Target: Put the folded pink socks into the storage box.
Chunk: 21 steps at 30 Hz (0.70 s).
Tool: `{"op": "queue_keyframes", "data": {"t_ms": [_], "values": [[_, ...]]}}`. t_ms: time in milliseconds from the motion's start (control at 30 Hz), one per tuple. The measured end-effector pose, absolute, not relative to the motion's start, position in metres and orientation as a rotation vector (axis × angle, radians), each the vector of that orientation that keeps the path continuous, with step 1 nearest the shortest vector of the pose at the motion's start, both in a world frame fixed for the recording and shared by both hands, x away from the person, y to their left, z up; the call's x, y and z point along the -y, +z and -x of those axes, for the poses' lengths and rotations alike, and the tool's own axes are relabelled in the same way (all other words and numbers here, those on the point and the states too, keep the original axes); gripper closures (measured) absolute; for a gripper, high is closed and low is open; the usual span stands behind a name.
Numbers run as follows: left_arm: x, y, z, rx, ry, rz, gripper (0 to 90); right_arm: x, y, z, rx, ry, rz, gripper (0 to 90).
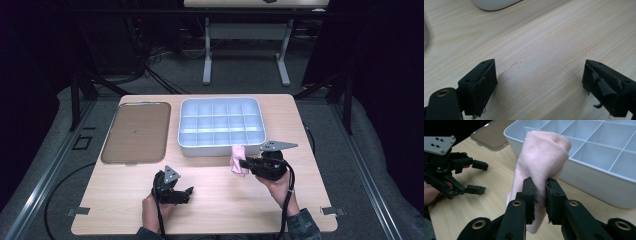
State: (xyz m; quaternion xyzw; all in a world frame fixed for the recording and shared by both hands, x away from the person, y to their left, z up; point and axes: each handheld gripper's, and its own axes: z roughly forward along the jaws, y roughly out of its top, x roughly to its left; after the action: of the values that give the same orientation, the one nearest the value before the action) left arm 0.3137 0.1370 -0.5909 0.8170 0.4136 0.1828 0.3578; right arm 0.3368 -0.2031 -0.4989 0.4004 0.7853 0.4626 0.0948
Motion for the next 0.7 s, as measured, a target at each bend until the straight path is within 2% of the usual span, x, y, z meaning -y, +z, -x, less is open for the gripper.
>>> {"op": "queue_keyframes", "data": {"t_ms": [267,700], "values": [[-0.138,-0.591,-0.314,-1.077,0.474,-2.104,12.2,0.212,-0.478,-0.339,-2.245,1.351,-1.129,78.5],[-0.138,-0.591,-0.314,-1.081,0.475,-2.102,12.2,0.226,-0.459,-0.367,-2.125,1.284,-1.111,78.5]]}}
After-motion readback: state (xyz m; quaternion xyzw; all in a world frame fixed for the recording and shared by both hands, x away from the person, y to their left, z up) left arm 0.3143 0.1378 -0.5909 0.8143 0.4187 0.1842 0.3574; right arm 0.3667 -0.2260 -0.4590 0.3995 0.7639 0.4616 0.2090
